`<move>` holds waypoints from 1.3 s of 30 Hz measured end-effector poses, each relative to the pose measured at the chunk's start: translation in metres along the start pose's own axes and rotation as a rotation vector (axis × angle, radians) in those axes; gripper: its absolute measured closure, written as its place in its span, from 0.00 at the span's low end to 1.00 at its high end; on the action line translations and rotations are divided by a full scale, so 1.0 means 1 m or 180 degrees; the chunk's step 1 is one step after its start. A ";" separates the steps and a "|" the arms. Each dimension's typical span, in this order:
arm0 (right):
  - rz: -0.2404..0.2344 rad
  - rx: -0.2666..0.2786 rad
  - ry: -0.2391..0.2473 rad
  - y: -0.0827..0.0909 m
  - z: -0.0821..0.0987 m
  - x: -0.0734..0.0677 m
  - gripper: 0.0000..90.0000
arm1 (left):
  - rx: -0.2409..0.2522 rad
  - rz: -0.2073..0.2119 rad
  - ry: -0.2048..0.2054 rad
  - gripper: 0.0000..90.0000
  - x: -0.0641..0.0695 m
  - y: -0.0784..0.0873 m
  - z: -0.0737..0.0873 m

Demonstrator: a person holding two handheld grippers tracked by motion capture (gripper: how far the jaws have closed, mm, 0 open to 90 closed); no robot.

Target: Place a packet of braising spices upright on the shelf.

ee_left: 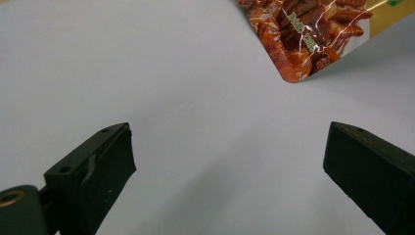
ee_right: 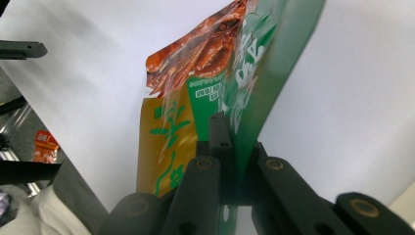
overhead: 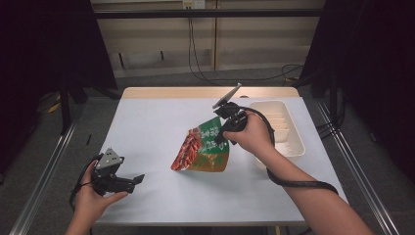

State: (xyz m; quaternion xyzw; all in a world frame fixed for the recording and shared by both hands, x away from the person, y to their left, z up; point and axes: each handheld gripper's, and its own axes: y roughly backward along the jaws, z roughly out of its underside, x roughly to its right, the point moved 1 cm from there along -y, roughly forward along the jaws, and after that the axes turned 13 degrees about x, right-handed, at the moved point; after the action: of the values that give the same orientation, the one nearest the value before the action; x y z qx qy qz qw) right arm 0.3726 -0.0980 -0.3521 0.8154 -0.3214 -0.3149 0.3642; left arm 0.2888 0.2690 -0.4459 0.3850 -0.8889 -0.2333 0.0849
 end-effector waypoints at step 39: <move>0.0303 -0.0705 0.0538 0.063 -0.067 -0.019 1.00 | -0.0014 0.0043 0.0040 0.05 0.000 0.002 0.001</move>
State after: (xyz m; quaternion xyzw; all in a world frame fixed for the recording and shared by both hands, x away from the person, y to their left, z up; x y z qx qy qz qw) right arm 0.3927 -0.0902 -0.2606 0.7777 -0.2911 -0.2611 0.4921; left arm 0.2874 0.2702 -0.4455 0.3802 -0.8904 -0.2323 0.0928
